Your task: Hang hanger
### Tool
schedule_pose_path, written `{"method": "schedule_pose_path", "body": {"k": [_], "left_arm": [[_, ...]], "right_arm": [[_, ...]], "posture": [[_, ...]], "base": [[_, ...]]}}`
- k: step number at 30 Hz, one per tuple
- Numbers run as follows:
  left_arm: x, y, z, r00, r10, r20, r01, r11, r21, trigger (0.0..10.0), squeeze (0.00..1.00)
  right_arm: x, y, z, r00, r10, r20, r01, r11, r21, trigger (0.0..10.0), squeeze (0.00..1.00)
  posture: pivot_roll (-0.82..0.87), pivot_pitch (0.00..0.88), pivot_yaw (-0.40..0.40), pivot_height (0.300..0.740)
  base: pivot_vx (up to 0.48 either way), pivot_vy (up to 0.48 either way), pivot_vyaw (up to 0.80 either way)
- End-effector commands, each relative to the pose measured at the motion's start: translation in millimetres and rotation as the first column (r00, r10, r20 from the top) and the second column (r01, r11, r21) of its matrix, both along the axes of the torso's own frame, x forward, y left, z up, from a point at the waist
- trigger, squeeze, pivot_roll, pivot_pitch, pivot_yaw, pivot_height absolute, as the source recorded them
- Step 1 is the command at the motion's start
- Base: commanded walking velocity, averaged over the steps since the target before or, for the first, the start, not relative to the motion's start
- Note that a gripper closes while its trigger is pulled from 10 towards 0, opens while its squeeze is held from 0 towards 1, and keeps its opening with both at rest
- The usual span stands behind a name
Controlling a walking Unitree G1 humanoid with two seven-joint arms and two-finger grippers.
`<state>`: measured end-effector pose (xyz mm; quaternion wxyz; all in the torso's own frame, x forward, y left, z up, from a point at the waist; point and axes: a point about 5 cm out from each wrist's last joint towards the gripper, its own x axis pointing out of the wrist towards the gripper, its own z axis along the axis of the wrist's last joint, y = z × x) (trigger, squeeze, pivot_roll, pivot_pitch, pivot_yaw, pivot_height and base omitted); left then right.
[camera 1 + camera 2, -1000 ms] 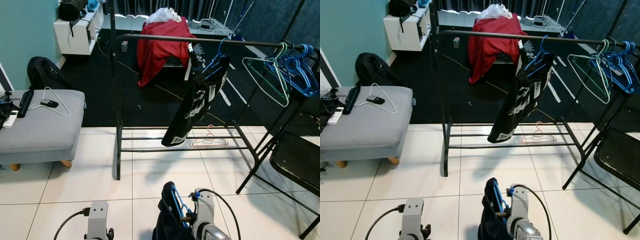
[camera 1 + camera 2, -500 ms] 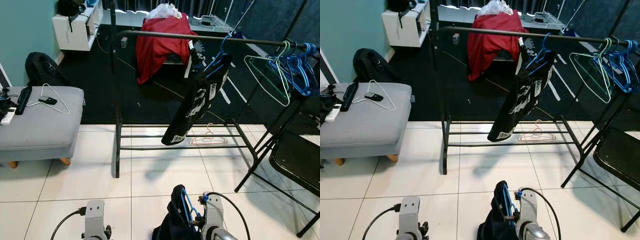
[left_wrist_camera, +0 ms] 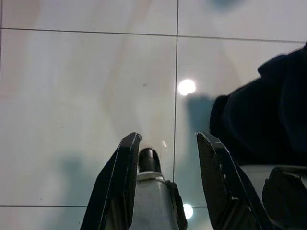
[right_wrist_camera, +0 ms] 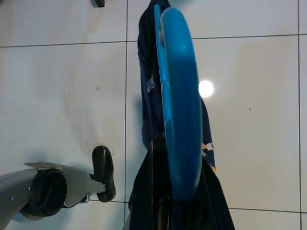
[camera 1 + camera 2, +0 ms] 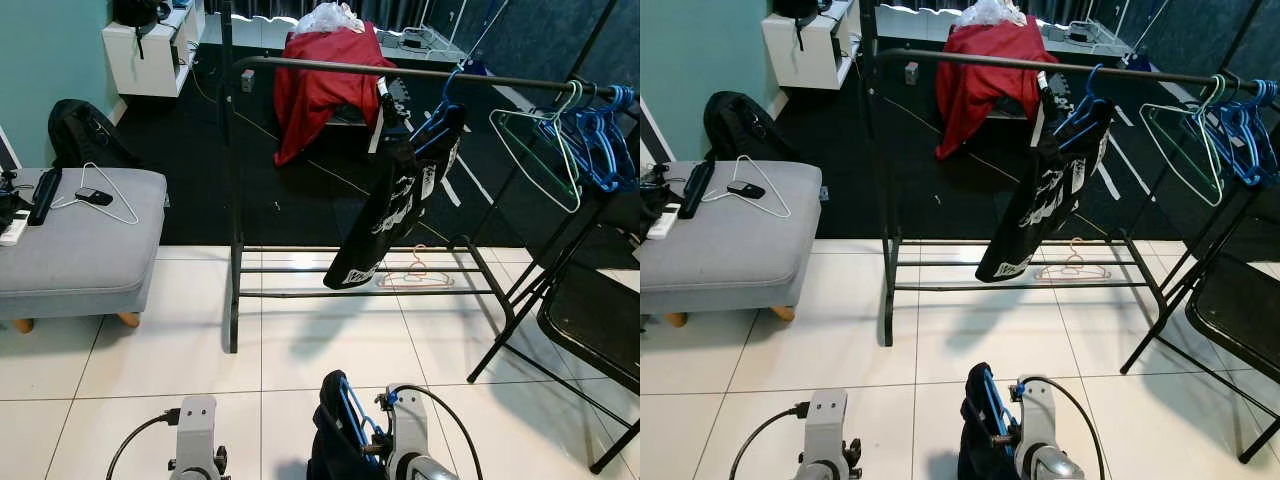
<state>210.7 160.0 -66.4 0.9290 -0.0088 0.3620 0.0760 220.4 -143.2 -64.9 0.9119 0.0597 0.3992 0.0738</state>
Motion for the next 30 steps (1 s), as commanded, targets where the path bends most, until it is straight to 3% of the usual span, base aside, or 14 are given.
{"method": "schedule_pose_path", "body": {"k": [1, 7, 14, 30], "left_arm": [[-7.1, -1.1, -4, 1.000, 0.014, -0.017, -0.015, 1.000, -0.010, 10.0, 0.00], [-6.9, 4.5, -4, 0.999, 0.010, -0.037, -0.010, 1.000, 0.003, 10.0, 0.00], [6.6, -11.8, 1, 0.999, -0.028, -0.030, 0.028, 1.000, 0.007, 10.0, 0.00], [-6.7, -0.9, -4, 1.000, -0.001, -0.016, 0.001, 1.000, -0.004, 10.0, 0.00]], "right_arm": [[-8.7, 1.6, -6, 0.999, -0.033, -0.037, 0.033, 0.999, 0.024, 10.0, 0.00], [-7.4, -0.4, -5, 0.999, -0.025, -0.031, 0.025, 1.000, 0.004, 10.0, 0.00], [-9.5, -2.7, -6, 0.999, -0.017, -0.039, 0.016, 1.000, -0.009, 10.0, 0.00], [-15.4, -3.9, -9, 0.998, -0.035, -0.051, 0.035, 0.999, -0.007, 10.0, 0.00]], "posture": [[-0.01, 0.088, -0.117, 0.740], [-0.02, 0.077, -0.100, 0.740], [-0.02, 0.063, -0.100, 0.740], [0.00, 0.060, -0.109, 0.740]], "base": [[0.000, 0.000, 0.00], [0.000, 0.000, 0.00], [0.000, 0.000, 0.00], [0.000, 0.000, 0.00]]}}
